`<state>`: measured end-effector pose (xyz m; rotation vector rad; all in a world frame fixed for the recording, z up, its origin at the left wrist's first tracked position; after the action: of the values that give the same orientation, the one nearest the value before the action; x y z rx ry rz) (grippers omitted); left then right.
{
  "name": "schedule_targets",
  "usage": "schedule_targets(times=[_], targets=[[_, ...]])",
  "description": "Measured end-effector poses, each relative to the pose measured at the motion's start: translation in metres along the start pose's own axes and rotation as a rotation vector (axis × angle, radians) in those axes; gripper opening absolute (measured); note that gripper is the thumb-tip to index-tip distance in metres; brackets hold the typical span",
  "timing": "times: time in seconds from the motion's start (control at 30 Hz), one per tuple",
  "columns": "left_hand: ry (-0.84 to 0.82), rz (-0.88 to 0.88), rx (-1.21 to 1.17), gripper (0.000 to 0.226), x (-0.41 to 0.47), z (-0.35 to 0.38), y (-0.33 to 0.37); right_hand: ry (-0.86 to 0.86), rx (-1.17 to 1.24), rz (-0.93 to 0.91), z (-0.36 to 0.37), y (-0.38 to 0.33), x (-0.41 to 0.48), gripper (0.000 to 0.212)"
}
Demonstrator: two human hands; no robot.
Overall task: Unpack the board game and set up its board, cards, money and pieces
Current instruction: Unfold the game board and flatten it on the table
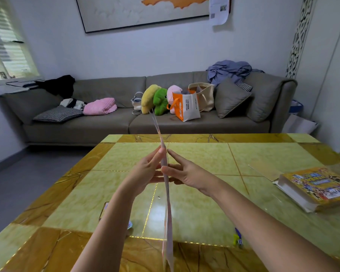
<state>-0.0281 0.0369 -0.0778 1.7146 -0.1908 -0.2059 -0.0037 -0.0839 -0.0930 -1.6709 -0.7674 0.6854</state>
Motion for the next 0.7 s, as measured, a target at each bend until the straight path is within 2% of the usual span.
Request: schedule_targets(times=[0.1, 0.17, 0.23, 0.27, 0.43, 0.53, 0.63, 0.7], targets=[[0.006, -0.003, 0.002, 0.027, -0.003, 0.002, 0.004, -0.009, 0.005, 0.003, -0.002, 0.003, 0.001, 0.081], [0.075, -0.005, 0.01, 0.027, -0.005, -0.001, 0.008, -0.001, 0.042, 0.0, -0.004, 0.002, -0.003, 0.059], [0.162, -0.001, 0.029, 0.029, -0.006, -0.01, 0.012, 0.029, 0.17, -0.013, -0.01, 0.002, -0.008, 0.033], [0.198, 0.0, 0.045, 0.029, -0.006, -0.017, 0.014, 0.071, 0.243, -0.015, -0.013, 0.004, -0.009, 0.027], [0.305, 0.033, 0.095, 0.025, -0.01, -0.062, 0.032, 0.395, 0.273, 0.052, -0.045, 0.039, -0.012, 0.023], [0.304, 0.108, 0.093, 0.023, -0.014, -0.083, 0.049, 0.558, 0.308, 0.093, -0.067, 0.067, -0.016, 0.027], [0.232, 0.15, 0.099, 0.024, -0.02, -0.089, 0.065, 0.63, 0.405, 0.116, -0.076, 0.086, -0.016, 0.03], [0.216, 0.181, 0.087, 0.024, -0.021, -0.089, 0.078, 0.672, 0.399, 0.135, -0.08, 0.09, -0.013, 0.042]])
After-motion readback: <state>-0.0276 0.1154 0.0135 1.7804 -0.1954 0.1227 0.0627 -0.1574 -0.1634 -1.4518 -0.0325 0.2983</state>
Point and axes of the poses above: each hand's wrist, its own x-axis towards the middle knuckle, its own z-axis out of the palm, y = z × x, the point moved 5 cm from there along x, towards the middle knuckle, and after that the axes turned 13 degrees about -y, right-handed, at the moved point
